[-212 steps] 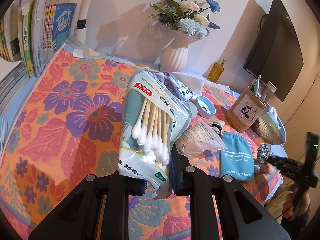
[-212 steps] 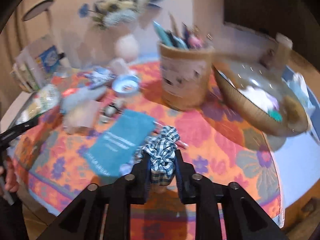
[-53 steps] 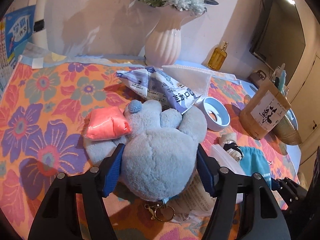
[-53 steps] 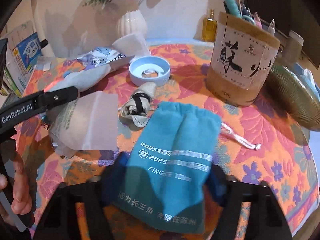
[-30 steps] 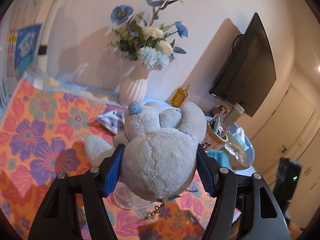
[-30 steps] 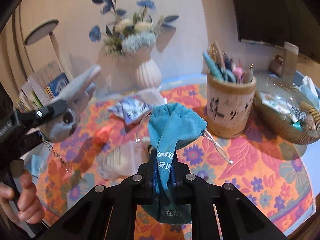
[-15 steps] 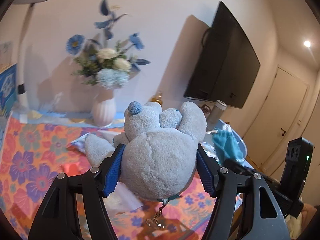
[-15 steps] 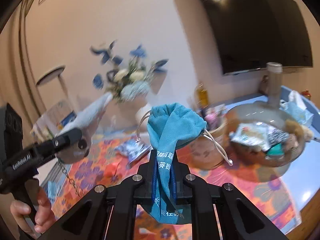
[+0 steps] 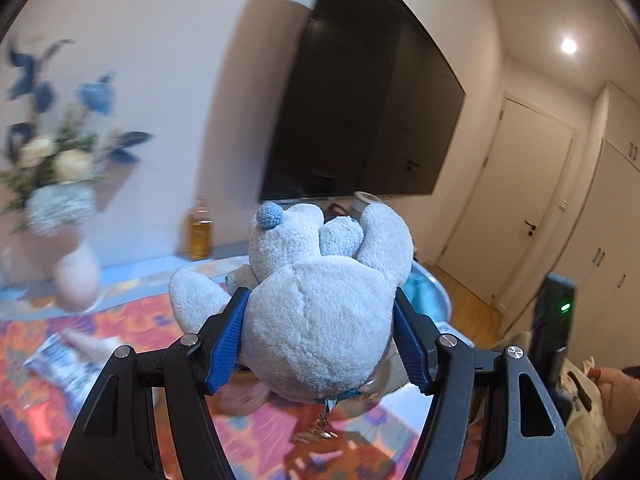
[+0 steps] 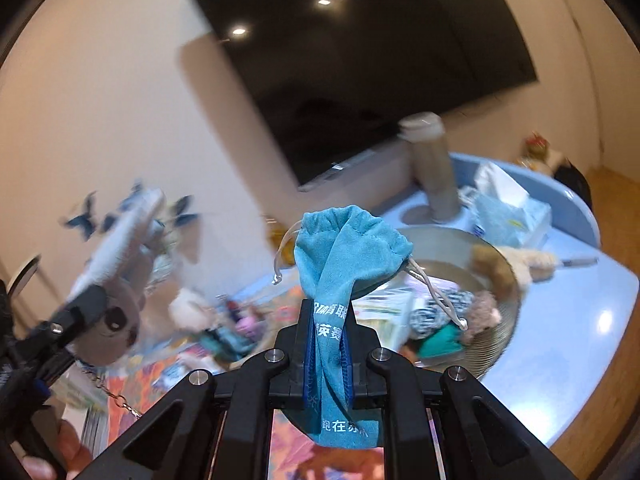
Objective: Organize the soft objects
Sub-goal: 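Carry the bunny and pouch to the glass bowl and open both tools, then move both tools back over the tablecloth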
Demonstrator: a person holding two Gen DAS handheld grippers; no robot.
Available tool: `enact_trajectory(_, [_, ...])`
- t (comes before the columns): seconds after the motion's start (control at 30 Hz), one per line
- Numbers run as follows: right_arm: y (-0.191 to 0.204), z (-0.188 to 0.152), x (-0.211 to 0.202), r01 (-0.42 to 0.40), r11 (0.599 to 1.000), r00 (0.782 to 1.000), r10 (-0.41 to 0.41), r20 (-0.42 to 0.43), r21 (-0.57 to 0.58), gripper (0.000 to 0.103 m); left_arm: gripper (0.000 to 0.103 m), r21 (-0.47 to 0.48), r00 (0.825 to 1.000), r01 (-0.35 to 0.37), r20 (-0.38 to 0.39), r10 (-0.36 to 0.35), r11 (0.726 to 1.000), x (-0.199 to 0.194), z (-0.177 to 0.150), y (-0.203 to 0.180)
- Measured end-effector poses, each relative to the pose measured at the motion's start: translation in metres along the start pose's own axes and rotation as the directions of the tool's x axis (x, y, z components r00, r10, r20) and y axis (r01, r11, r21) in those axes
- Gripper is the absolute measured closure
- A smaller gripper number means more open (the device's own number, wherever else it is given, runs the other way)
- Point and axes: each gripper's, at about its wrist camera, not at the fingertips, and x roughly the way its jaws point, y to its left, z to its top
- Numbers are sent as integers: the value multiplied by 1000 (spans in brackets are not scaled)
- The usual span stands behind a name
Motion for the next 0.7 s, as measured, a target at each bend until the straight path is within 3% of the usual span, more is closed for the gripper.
enact_trajectory(0.13, [-20,9,27,33,999,999,-31,-37,40,92,38,-18,999,34,-27,-35,999,42,7,-15])
enact_trajectory(0.27, [-30,18,54,57,997,995,-53,-83,54,89,35,-106,998,45,-41,-49,993,90,7,-14])
enact_trajectory(0.33, [-39,19,75,56,995,984,-40,-171,87,74,32,-126,996,36,-75,-46,991,115,3,-11])
enact_trajectory(0.4, [-48,17,86,34,991,974,-4,-224,128,45,30,-128,992,47,-107,-61,991,134,-4,-13])
enact_trajectory(0.47, [-61,10,84,82,984,970,-42,-240,158,43,25,-125,988,46,-142,-64,991,144,-12,-13])
enact_trajectory(0.6, [-81,-2,71,98,973,962,-39,-269,209,42,25,-136,974,54,-212,-83,989,144,-27,-10])
enact_trajectory(0.7, [-91,-7,49,116,964,966,-54,-252,240,42,25,-135,973,67,-208,-94,989,124,-30,-9])
